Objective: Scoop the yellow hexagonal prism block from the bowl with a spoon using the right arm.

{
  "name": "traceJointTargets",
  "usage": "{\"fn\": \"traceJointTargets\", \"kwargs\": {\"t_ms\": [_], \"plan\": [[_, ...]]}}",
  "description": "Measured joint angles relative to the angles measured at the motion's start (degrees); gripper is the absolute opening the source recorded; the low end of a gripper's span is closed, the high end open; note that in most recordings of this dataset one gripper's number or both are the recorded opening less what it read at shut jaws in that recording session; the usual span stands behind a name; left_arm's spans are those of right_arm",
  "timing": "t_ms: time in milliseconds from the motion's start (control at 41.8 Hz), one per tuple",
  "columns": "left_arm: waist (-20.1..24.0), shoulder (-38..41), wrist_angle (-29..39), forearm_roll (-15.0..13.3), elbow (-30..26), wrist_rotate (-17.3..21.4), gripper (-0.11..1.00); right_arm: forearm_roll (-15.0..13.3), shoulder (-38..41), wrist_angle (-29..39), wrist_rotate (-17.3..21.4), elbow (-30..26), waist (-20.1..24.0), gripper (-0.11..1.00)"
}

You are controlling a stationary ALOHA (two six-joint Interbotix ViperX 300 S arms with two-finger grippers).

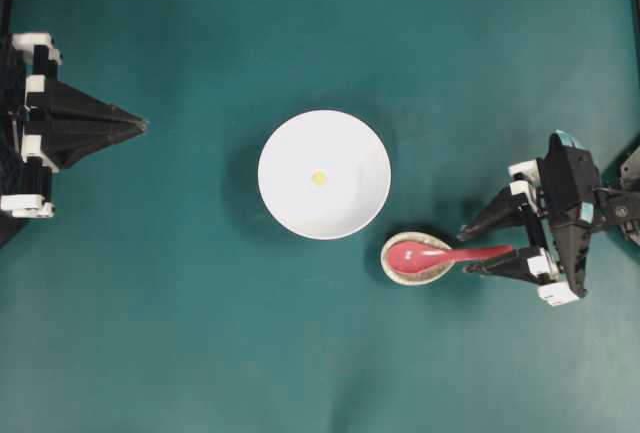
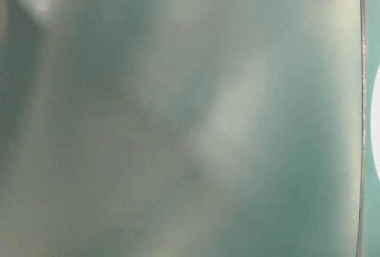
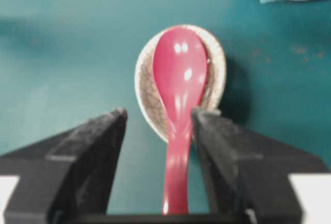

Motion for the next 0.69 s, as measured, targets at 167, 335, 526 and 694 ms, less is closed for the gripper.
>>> {"fn": "traceJointTargets", "kwargs": {"t_ms": [167, 335, 526, 694], "plan": [[0.1, 0.1, 0.1, -0.1, 0.0, -0.1, 0.01, 4.7, 8.4, -11.2, -5.1, 0.3, 1.1, 0.57], [0.1, 0.2, 0.0, 0.0, 0.0, -0.2, 0.01, 13.4, 14.8, -19.9, -9.6, 0.8, 5.7, 0.57], [0.1, 0.2, 0.1, -0.1, 0.0, -0.2, 0.01, 24.3, 18.5, -27.4, -11.7, 2.4, 13.5, 0.57], [0.1, 0.2, 0.1, -0.1, 0.0, -0.2, 0.01, 28.0, 22.1, -30.0, -11.9, 2.4, 17.6, 0.57]]}}
